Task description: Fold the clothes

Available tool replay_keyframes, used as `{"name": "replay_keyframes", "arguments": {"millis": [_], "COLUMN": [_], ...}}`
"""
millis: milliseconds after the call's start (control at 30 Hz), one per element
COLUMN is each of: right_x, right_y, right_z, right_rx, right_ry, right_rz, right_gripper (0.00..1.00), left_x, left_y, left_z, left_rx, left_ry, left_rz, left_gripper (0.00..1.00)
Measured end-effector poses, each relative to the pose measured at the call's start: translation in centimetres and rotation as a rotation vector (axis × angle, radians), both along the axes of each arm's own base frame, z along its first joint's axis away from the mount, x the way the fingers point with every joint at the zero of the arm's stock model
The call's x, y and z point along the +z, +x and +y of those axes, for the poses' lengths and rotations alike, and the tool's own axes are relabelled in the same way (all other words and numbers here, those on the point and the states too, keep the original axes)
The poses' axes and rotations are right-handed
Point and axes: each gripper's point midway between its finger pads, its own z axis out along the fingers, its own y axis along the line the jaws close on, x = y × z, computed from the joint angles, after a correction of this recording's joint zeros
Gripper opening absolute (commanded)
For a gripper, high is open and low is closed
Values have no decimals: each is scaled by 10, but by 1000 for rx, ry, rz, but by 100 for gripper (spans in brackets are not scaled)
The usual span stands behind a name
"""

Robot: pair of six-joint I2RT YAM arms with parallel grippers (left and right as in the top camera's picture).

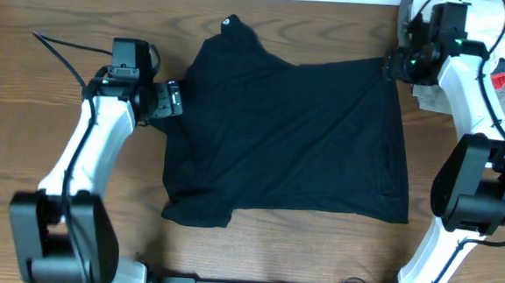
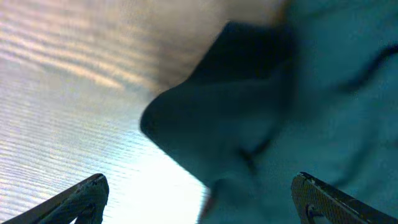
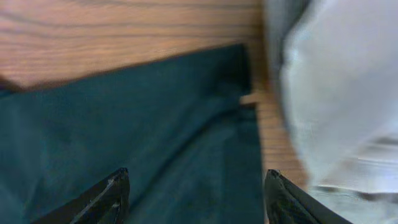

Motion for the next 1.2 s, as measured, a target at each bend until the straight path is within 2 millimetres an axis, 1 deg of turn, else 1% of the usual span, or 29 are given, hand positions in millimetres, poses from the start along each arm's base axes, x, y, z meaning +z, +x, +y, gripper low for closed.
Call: {"name": "replay_keyframes", "arguments": {"millis": [67, 133, 167, 233, 333, 433, 533, 600, 633, 700, 733, 833, 867, 967, 1033, 1100, 1200], "right_x": [1, 1, 1, 1, 1, 1, 1, 0, 0, -1, -1, -1, -1, -1, -1, -1, -1], "right_y": [-1, -2, -2, -3, -4, -4, -5, -6, -7, -8, -8, -8, -8, -8, -8, -9, -9], "right_z": [13, 23, 28, 37, 46, 51, 55, 56, 56, 56, 56, 56, 56, 56, 56, 56, 57], "right_rx": [28, 47, 58, 76, 93, 104, 111, 113, 113, 113, 113, 113, 113, 113, 113, 114, 116], "right_ry": [2, 5, 7, 12, 12, 11, 11, 12, 11, 12, 11, 12, 12, 12, 12, 12, 12], "right_rz": [2, 5, 7, 7, 7, 7, 9, 14, 17, 20, 22, 22, 23, 23, 23, 24, 24], "right_gripper": [68, 68, 68, 68, 68, 68, 68, 68, 68, 67, 67, 66, 66, 65, 65, 65, 64], "left_x": [-21, -37, -41, -44, -41, -42, -52, -64, -69, -79, -81, -81, -81, -80, -80, -80, -79], "left_y": [-1, -1, 0, 2, 10, 13, 12, 9, 8, 5, 6, 7, 8, 11, 11, 11, 11], "left_z": [9, 16, 19, 22, 16, 5, -3, -5, -6, -8, -7, -9, -9, -6, 1, 12, 39], "left_rx": [7, 10, 10, 0, -45, -105, -141, -156, -160, -164, -166, -172, -174, -179, -162, -135, -69], "left_ry": [4, 8, 10, 15, -4, -51, -87, -103, -109, -121, -116, -126, -125, -117, -113, -108, -101], "left_rz": [51, 85, 90, 86, 54, 40, 60, 90, 104, 129, 131, 126, 122, 108, 107, 104, 89], "left_gripper": [95, 95, 94, 89, 73, 63, 63, 62, 61, 47, 36, 12, 7, 6, 6, 6, 6]}}
